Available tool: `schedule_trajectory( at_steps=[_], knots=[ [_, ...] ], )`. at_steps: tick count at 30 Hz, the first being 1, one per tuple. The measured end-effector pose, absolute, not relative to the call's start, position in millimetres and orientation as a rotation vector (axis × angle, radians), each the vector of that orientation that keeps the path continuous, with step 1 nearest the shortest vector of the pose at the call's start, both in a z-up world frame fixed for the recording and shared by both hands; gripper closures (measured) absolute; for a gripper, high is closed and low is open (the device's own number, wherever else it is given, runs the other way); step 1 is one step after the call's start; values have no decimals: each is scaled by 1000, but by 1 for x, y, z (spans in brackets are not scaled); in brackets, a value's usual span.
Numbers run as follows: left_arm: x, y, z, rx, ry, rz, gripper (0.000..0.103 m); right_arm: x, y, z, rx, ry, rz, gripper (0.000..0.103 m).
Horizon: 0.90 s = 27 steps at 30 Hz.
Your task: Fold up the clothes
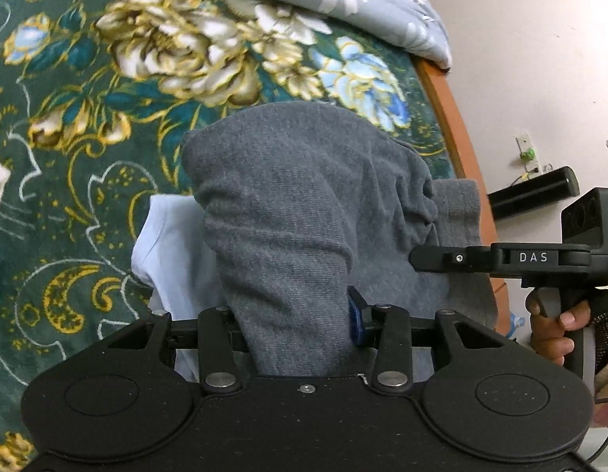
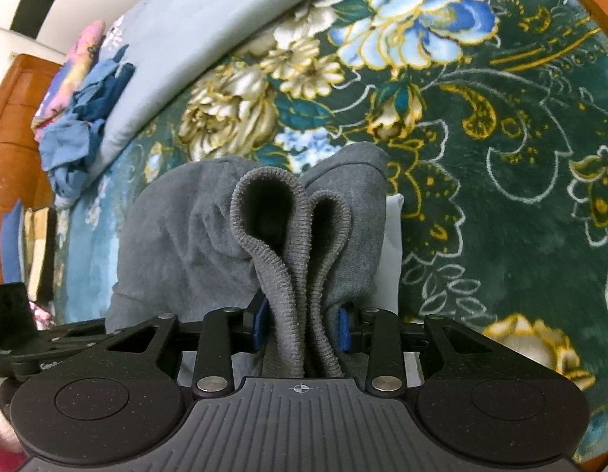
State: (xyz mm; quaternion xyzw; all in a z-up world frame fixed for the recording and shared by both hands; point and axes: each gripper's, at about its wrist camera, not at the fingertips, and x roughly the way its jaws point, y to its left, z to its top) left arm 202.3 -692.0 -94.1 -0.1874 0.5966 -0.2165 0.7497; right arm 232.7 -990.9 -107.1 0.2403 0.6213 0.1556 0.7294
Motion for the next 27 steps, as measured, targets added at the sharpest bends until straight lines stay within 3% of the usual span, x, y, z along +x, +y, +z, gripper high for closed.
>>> schedule_trajectory(
  at_steps=[7,13,18,23,25,27],
  knots=[
    [204,-689,-119,-377,1332,-432,49,234,-993,-137,545,1394,334,63],
    [205,-692,-122,-359,1349,-412,47,229,-994,-137,554,1384,314,61],
    [204,-692,-102,-293,1352,-394,41,226,-993,-116,506,1356,301,57],
    [191,-682,-65,-224,1266,-360,30,206,-1001,-72,438,1220,251,52],
    [185,-682,-48,-168,1206,-343,29,194,-1004,-54,428,1148,217,47],
    [179,-688,-34,-98,1145,-335,31,183,-1001,-41,412,1100,221,50]
  ],
)
